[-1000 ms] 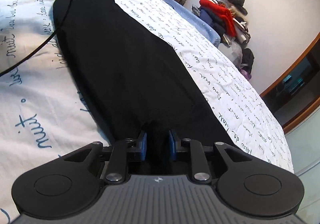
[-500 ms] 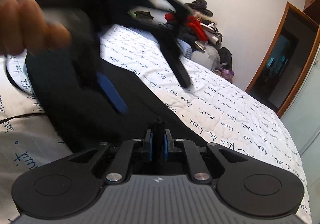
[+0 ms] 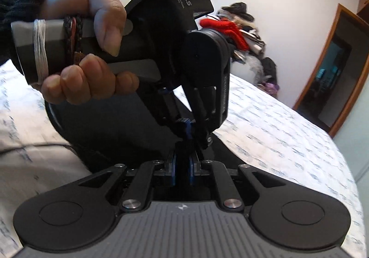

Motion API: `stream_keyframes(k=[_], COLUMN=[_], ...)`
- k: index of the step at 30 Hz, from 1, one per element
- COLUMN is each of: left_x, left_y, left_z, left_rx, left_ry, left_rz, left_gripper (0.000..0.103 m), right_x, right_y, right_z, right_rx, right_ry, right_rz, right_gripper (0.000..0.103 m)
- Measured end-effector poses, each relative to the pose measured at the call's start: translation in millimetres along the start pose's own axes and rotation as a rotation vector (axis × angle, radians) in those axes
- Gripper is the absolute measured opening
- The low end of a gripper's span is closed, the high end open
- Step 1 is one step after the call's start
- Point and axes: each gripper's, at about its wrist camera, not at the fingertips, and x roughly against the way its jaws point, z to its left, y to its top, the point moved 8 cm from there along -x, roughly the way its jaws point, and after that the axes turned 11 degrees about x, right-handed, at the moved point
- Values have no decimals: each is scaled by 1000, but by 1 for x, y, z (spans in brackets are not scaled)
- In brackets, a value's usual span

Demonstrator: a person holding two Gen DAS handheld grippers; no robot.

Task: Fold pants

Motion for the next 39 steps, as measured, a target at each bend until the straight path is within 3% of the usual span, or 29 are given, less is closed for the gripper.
stream_keyframes(k=[6, 10, 11, 12, 14, 16, 17, 19, 22, 26, 29, 31, 33, 35, 37, 39], left_x=[47, 41, 37, 35, 36, 44, 53, 79, 132, 209, 260, 293, 325, 346, 365, 366], left_y=[13, 16, 18, 18, 20, 21, 20, 15, 5, -12, -26, -37, -48, -56, -66, -72], left_z=[65, 98, 101, 102, 104, 106, 110, 118, 139, 180, 207, 225, 245, 257, 269, 274], left_rx=[77, 170, 186, 184, 210, 247, 265, 289, 318, 405, 474, 522, 543, 545, 534, 512], left_ry=[107, 100, 89, 79, 42, -17, -32, -46, -56, 10, 50, 75, 101, 154, 206, 264], left_rz=[-89, -63, -61, -59, -50, -36, -51, -110, -226, -415, -538, -621, -695, -760, -802, -816], left_gripper=[5, 7, 16, 17, 17, 32, 45, 53, 55, 61, 65, 67, 70, 71, 71, 71], right_x=[-30, -58, -63, -68, -68, -63, -60, -51, -32, -27, -51, -72, -88, -92, -90, -86], right_y=[38, 44, 42, 39, 37, 36, 35, 33, 39, 54, 66, 67, 48, 49, 60, 85], right_z=[29, 52, 56, 58, 62, 58, 55, 43, 20, -11, -15, -14, 7, 10, 17, 29], right_rx=[-40, -2, 10, 28, 80, 109, 116, 75, -87, -299, -428, -479, -474, -392, -328, -237], right_ry=[167, 200, 192, 186, 157, 119, 107, 129, 219, 317, 393, 439, 472, 419, 394, 381], right_rz=[-31, 19, 36, 52, 61, 56, 57, 54, 4, -56, -38, 15, 144, 106, 132, 58], right_gripper=[10, 10, 10, 10, 16, 37, 43, 66, 68, 69, 69, 79, 82, 82, 82, 82])
